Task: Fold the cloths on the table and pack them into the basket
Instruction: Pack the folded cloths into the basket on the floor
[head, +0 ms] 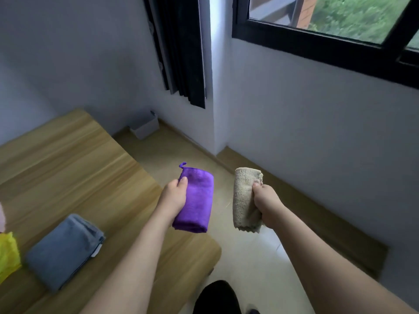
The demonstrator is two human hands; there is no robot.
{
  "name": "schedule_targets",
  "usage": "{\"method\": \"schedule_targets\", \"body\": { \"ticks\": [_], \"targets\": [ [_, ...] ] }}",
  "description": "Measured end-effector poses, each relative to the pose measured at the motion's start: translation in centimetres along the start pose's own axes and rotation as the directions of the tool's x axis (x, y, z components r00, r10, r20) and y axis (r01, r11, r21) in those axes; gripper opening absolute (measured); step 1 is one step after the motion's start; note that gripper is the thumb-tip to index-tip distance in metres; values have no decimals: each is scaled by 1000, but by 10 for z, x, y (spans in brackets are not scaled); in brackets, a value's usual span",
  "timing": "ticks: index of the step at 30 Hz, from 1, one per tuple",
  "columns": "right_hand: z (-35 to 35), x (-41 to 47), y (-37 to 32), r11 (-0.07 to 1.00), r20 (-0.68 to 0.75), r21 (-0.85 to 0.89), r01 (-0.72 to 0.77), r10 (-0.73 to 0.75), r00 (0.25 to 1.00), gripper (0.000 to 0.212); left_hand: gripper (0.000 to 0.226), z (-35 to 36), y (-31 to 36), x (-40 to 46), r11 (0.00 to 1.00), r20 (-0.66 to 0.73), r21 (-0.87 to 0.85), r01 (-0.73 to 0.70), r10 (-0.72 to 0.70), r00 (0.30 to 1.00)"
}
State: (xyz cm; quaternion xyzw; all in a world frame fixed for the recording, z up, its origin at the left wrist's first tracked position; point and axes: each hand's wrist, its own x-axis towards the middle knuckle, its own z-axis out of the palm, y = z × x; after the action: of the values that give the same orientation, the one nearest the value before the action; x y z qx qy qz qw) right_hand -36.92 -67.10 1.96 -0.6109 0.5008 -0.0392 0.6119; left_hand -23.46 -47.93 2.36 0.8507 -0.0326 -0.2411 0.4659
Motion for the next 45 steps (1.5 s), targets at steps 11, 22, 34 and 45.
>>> {"method": "schedule_targets", "body": {
  "ticks": [11, 22, 34, 45],
  "targets": [
    [86, 183, -150, 865, 130, -417, 278, -246, 960, 39, 16, 24, 47, 193, 877, -1, -406, 256, -280, 960],
    [214, 327, -280, 655, 385, -616, 439, -236, 892, 37, 37, -21, 75, 348, 789, -14, -531, 308, -372, 928],
    [392, 500, -456, 633, 612, -545, 550, -148, 777, 39, 16, -143, 158, 585, 864, -262, -442, 241, -382, 886],
    [652, 625, -560, 548, 590, -636, 543, -107, 800, 54, 27, -297, 101, 860, 884, -240, -353, 307, -403, 883]
  ]
}}
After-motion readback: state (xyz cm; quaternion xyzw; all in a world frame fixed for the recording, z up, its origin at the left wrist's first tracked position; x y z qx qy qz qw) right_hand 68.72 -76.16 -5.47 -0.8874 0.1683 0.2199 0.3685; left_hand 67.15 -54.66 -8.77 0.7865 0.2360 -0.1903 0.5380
